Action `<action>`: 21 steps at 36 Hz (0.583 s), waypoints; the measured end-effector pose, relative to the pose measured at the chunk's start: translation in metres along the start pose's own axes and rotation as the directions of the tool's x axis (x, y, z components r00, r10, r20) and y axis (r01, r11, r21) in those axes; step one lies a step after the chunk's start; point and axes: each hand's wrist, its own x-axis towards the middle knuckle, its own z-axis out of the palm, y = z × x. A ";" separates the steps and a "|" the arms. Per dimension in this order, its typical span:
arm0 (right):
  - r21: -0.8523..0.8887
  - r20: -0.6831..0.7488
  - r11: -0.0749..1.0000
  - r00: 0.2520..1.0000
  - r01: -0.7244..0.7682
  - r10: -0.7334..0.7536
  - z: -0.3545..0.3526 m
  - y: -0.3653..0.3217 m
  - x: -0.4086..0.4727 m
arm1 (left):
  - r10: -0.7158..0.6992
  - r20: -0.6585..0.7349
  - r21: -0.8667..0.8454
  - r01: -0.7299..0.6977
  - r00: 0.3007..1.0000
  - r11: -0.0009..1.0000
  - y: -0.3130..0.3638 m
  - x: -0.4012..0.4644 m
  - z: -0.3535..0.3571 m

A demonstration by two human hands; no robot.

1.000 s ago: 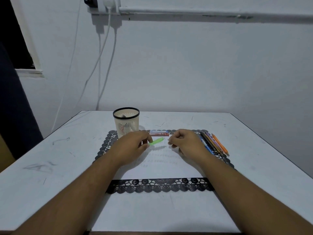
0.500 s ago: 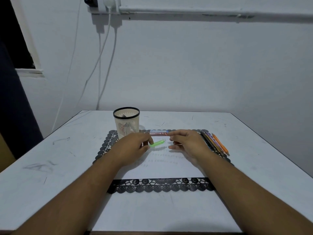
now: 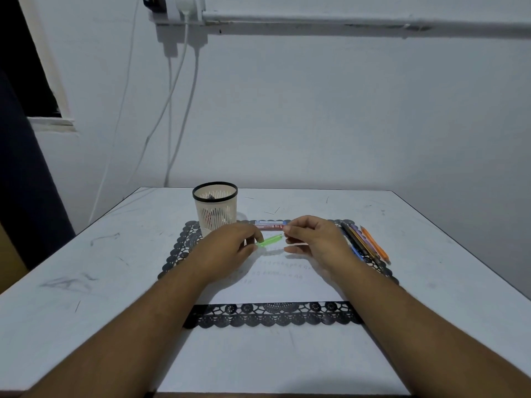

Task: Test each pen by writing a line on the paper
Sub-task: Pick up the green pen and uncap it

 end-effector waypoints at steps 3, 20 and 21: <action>-0.025 0.004 1.000 1.000 -0.001 0.001 0.002 0.001 0.000 | 0.006 -0.014 -0.013 -0.007 1.000 1.000 0.000 0.000 0.000; 0.053 -0.004 0.999 1.000 -0.010 0.010 0.006 0.000 -0.003 | 0.018 -0.049 -0.110 -0.023 0.999 0.994 -0.005 0.001 0.005; 0.035 -0.014 0.999 1.000 0.000 0.001 0.007 0.000 -0.003 | 0.021 -0.052 -0.106 -0.027 0.998 0.994 -0.005 0.002 0.006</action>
